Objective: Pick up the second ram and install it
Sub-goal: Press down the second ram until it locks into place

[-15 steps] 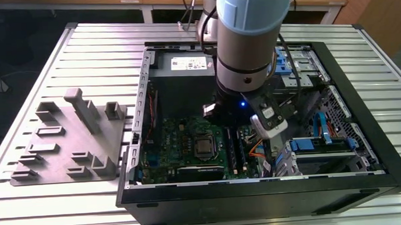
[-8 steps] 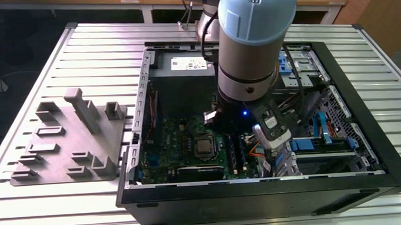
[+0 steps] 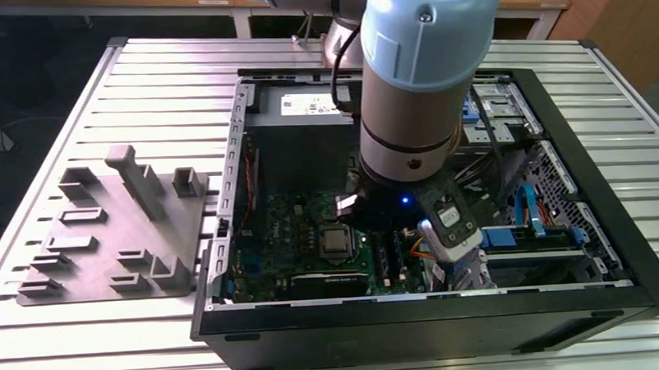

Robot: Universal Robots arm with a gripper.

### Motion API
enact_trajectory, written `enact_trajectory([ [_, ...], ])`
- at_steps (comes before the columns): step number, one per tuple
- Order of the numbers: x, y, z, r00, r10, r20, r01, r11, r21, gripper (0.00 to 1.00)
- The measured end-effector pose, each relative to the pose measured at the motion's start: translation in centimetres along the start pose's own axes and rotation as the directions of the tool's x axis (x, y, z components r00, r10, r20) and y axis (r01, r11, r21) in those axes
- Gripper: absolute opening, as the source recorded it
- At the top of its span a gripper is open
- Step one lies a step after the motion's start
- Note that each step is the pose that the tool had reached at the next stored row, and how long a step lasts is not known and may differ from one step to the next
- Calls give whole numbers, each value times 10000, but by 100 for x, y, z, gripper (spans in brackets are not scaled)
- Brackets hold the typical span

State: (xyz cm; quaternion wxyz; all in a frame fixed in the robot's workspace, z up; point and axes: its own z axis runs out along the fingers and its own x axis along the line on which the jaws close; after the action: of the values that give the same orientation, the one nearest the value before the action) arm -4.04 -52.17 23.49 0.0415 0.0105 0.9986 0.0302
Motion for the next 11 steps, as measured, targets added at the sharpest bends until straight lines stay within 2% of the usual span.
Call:
enact_trajectory([
  [11, 2, -101, 41, 10000, 1, 1, -1, 10000, -2, 7],
])
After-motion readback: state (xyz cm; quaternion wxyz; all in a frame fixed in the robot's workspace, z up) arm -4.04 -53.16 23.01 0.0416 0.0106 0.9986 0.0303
